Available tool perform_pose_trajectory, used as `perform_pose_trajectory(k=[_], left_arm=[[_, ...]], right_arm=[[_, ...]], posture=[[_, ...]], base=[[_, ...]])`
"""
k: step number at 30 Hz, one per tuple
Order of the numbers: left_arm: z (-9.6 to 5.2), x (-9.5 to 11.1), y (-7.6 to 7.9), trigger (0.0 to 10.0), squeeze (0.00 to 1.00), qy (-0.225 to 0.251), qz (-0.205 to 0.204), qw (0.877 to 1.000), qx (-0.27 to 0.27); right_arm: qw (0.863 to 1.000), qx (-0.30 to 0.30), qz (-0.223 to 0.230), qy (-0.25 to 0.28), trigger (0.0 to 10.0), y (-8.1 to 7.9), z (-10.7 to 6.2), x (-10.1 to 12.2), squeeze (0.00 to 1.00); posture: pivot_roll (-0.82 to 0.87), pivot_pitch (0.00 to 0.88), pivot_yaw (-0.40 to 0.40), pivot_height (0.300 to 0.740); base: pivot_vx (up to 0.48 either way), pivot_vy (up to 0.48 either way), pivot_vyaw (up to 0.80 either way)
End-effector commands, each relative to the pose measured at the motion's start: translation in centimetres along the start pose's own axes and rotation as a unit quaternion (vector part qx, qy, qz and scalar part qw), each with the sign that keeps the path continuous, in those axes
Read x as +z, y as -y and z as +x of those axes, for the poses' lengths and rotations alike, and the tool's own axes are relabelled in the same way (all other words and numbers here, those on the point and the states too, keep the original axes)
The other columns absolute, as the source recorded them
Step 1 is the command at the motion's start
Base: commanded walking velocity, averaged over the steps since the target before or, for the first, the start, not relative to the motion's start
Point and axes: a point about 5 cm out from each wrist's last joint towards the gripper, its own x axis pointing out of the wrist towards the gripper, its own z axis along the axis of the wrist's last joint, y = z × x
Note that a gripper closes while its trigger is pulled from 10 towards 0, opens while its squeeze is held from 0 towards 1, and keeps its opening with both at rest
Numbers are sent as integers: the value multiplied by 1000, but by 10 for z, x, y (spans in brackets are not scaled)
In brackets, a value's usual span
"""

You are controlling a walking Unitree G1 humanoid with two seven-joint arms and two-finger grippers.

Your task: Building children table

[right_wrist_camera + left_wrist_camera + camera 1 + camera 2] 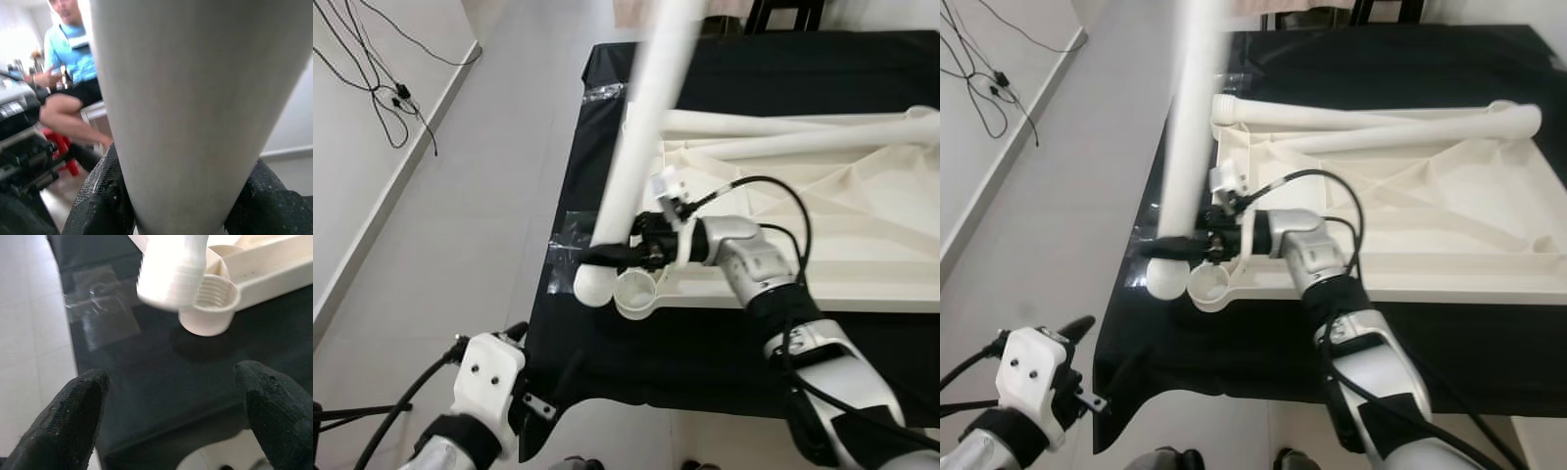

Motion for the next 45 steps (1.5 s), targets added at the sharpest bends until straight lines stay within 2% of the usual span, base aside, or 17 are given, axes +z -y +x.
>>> perform_pose_trajectory(k=[1, 8, 9, 11, 14, 16, 23, 28, 30, 31, 32, 34, 35, 36, 37, 38, 45], left_arm=[[-4, -1, 3, 10000, 0, -7, -11, 1000, -24], [-7, -1, 6, 10000, 0, -10, -38, 998, -44], [-9, -1, 7, 10000, 0, -12, -42, 998, -46], [-9, -1, 7, 10000, 0, -12, -42, 998, -46], [-9, 0, 6, 10000, 0, -12, -44, 998, -45], [-9, 0, 6, 10000, 0, -11, -44, 998, -46], [-8, 0, 4, 10000, 0, -10, -47, 998, -47], [-7, 1, 4, 10000, 0, -9, -49, 998, -47], [-7, 1, 4, 10000, 0, -9, -49, 998, -47], [-7, 1, 4, 10000, 0, -8, -49, 998, -47], [-7, 1, 4, 10000, 0, -8, -49, 998, -47], [-6, 1, 4, 10000, 0, -7, -50, 998, -47], [-6, 1, 4, 10000, 0, -7, -50, 998, -47], [-6, 2, 4, 10000, 0, -6, -50, 998, -47], [-6, 2, 4, 10000, 0, -6, -50, 998, -47], [-5, 2, 4, 10000, 0, -6, -50, 998, -47], [-4, 2, 4, 10000, 0, -4, -51, 998, -48]], right_arm=[[999, 33, 10, 9, 10000, -4, -6, 9, 0], [996, 66, 16, 50, 10000, -12, -18, 28, 0], [998, 62, -6, 14, 10000, -14, -21, 21, 0], [998, 62, -6, 14, 10000, -14, -21, 21, 0], [997, 42, -49, -51, 10000, -16, -19, 8, 0], [995, 40, -61, -65, 10000, -17, -17, 6, 0], [994, 31, -84, -69, 10000, -17, -9, 11, 0], [991, 47, -90, -87, 10000, -18, -6, 14, 0], [986, 63, -101, -115, 10000, -20, -6, 12, 0], [980, 83, -109, -147, 10000, -23, -5, 10, 0], [980, 83, -109, -147, 10000, -23, -5, 10, 0], [958, 124, -135, -219, 10000, -27, -2, 7, 0], [958, 124, -135, -219, 10000, -27, -2, 7, 0], [950, 135, -146, -242, 10000, -27, 1, 8, 0], [950, 135, -146, -242, 10000, -27, 1, 8, 0], [943, 142, -156, -258, 10000, -26, 4, 9, 0], [933, 149, -179, -274, 10000, -22, 14, 17, 0]], posture=[[35, 288, 71, 740], [28, 298, 80, 740], [23, 304, 85, 740], [23, 304, 85, 740], [26, 313, 86, 740], [26, 313, 86, 740], [25, 318, 83, 740], [23, 318, 82, 740], [21, 317, 78, 740], [18, 316, 76, 740], [18, 316, 76, 740], [17, 316, 74, 740], [17, 316, 74, 740], [16, 316, 72, 740], [16, 316, 72, 740], [15, 323, 72, 740], [8, 325, 68, 740]], base=[[0, 0, 0], [0, 0, 0], [0, 0, 0], [0, 0, 0], [0, 0, 0], [0, 0, 0], [0, 0, 0], [0, 0, 0], [0, 0, 0], [0, 0, 0], [0, 0, 0], [0, 0, 0], [0, 0, 0], [0, 0, 0], [0, 0, 0], [0, 0, 0], [0, 0, 0]])
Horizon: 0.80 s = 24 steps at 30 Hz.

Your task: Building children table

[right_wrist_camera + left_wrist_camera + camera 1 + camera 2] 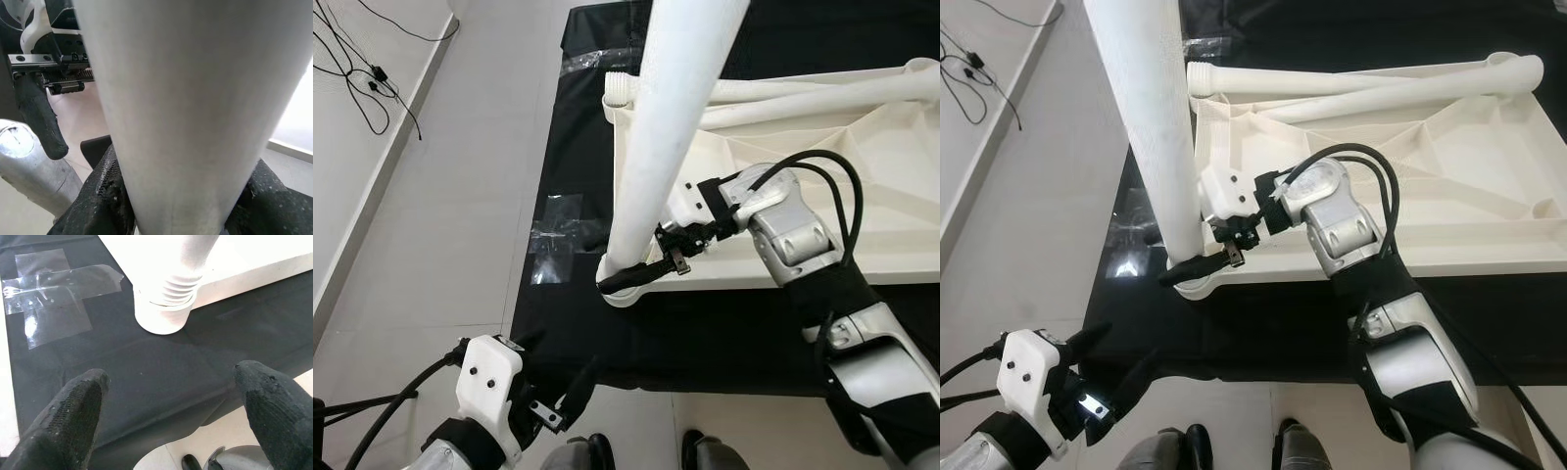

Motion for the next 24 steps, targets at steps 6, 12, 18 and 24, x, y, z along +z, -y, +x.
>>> perform_pose_trajectory(k=[6, 12, 18, 24], left_arm=[[-1, -4, -1, 10000, 0, -13, -6, 1000, 2], [-1, -4, -1, 10000, 0, -12, -6, 1000, 2], [-1, -3, -1, 10000, 0, -12, -7, 1000, 2], [0, -3, -1, 10000, 0, -10, -7, 1000, 2]], right_arm=[[997, 40, 28, -65, 10000, -2, 12, -16, 0], [998, 14, 25, -57, 10000, 9, 15, -9, 0], [998, -19, 30, -51, 10000, 16, 18, -7, 0], [992, -93, 78, -17, 10000, 29, 24, -7, 0]], posture=[[3, 328, 66, 740], [-2, 327, 65, 740], [-6, 329, 64, 740], [-5, 330, 61, 740]], base=[[0, 0, 0], [0, 0, 0], [0, 0, 0], [0, 0, 0]])
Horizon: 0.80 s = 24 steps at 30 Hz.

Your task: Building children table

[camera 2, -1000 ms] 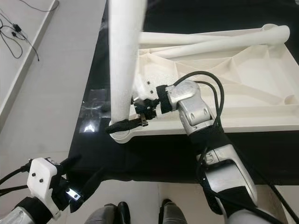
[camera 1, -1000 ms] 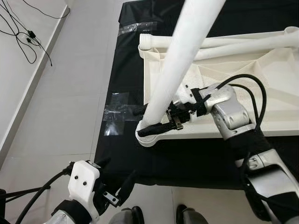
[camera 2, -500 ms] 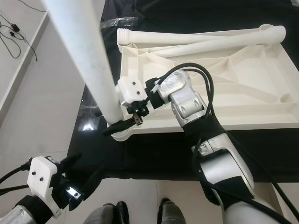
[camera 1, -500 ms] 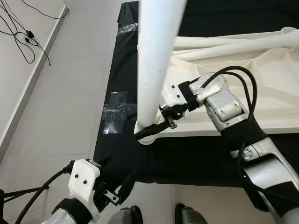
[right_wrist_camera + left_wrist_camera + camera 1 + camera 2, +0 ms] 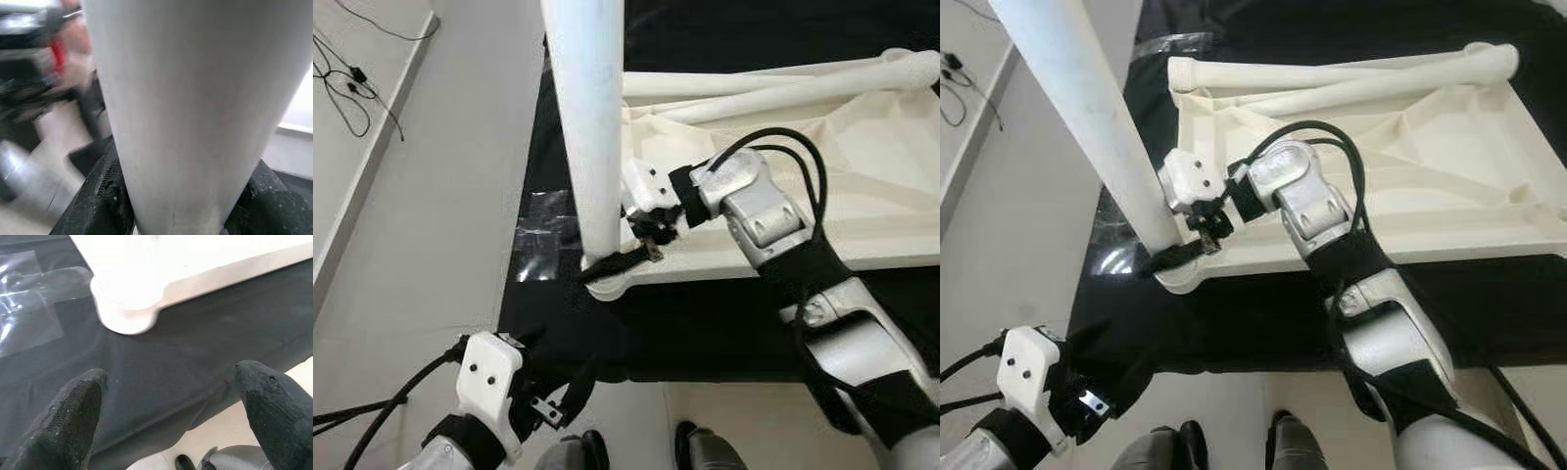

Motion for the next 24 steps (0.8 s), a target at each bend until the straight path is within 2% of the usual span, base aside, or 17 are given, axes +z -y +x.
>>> perform_pose_trajectory(k=[1, 2, 10, 14, 15, 16, 17, 20, 22, 24], left_arm=[[-2, -5, 0, 10000, 0, -16, -9, 1000, 3], [-2, -5, -1, 10000, 0, -15, -9, 1000, 3], [-2, -5, -1, 10000, 0, -15, -9, 1000, 4], [-1, -4, -1, 10000, 0, -14, -9, 1000, 4], [-1, -4, -1, 10000, 0, -14, -9, 1000, 4], [-1, -4, -1, 10000, 0, -14, -9, 1000, 4], [-1, -4, -2, 10000, 0, -14, -9, 1000, 4], [-1, -4, -2, 10000, 0, -14, -8, 1000, 4], [-1, -4, -2, 10000, 0, -14, -8, 1000, 4], [-1, -4, -2, 10000, 0, -14, -8, 1000, 4]], right_arm=[[999, -28, 27, -33, 10000, 1, 2, -13, 0], [994, -77, 76, -4, 10000, 9, 5, -16, 0], [989, -95, 111, 17, 10000, 12, 7, -19, 0], [990, -88, 106, 29, 10000, 11, 7, -18, 0], [993, -57, 90, 51, 10000, 5, 5, -16, 0], [993, -57, 90, 51, 10000, 5, 5, -16, 0], [994, -16, 80, 67, 10000, -2, 1, -14, 0], [994, 12, 75, 76, 10000, -7, -1, -13, 0], [992, 70, 62, 84, 10000, -16, -12, -10, 0], [991, 80, 59, 84, 10000, -17, -16, -9, 0]], posture=[[-5, 330, 61, 740], [-6, 332, 62, 740], [-3, 334, 62, 740], [-2, 335, 63, 740], [0, 336, 63, 740], [0, 336, 63, 740], [0, 337, 63, 740], [0, 336, 63, 740], [-1, 337, 63, 740], [-1, 338, 63, 740]], base=[[0, 0, 0], [0, 0, 0], [0, 0, 0], [0, 0, 0], [0, 0, 0], [0, 0, 0], [0, 0, 0], [0, 0, 0], [0, 0, 0], [0, 0, 0]])
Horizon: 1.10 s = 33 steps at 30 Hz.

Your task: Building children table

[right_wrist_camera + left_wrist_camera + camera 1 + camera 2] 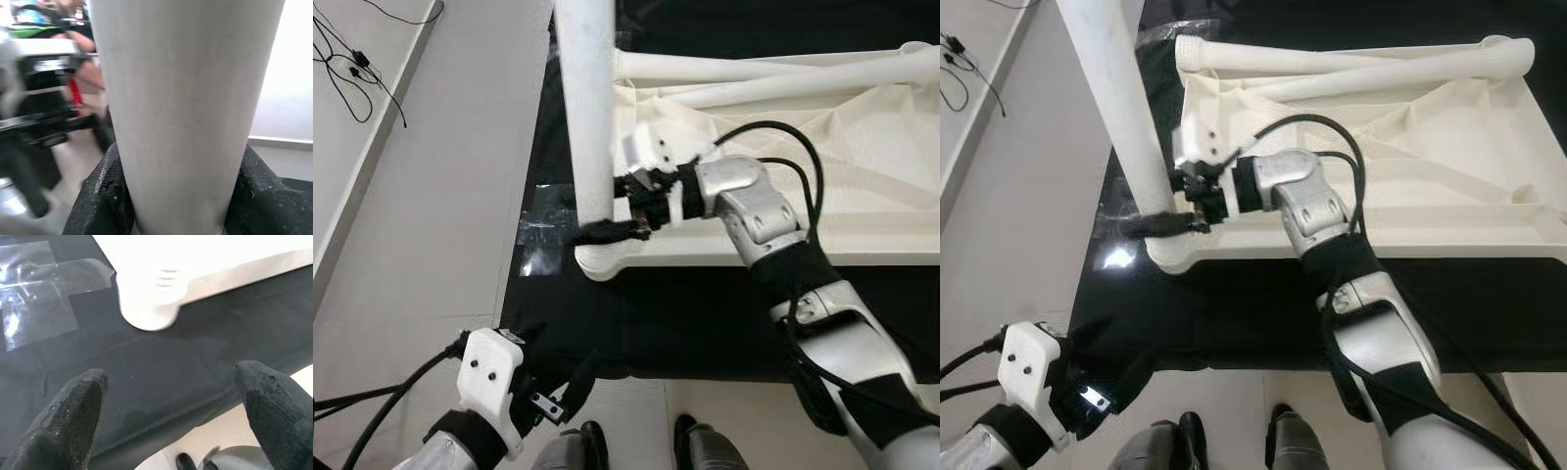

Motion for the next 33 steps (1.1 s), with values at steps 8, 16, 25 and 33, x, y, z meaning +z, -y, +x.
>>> perform_pose_trajectory(k=[8, 16, 25, 33], left_arm=[[-2, -6, -1, 10000, 0, -17, -10, 1000, 3], [-2, -5, -2, 10000, 0, -17, -10, 1000, 3], [-1, -6, -2, 10000, 0, -17, -11, 1000, 4], [0, -6, -4, 10000, 0, -17, -10, 1000, 4]], right_arm=[[999, 35, -7, 27, 10000, -5, -1, 4, 0], [997, 6, -6, 75, 10000, -4, 1, 7, 0], [983, -51, 121, 127, 10000, -18, 10, -28, 0], [993, -73, 68, 63, 10000, -25, 7, -37, 0]], posture=[[-1, 337, 62, 740], [-3, 338, 63, 740], [-4, 336, 65, 740], [-8, 334, 66, 740]], base=[[0, 0, 0], [0, 0, 0], [0, 0, 0], [0, 0, 0]])
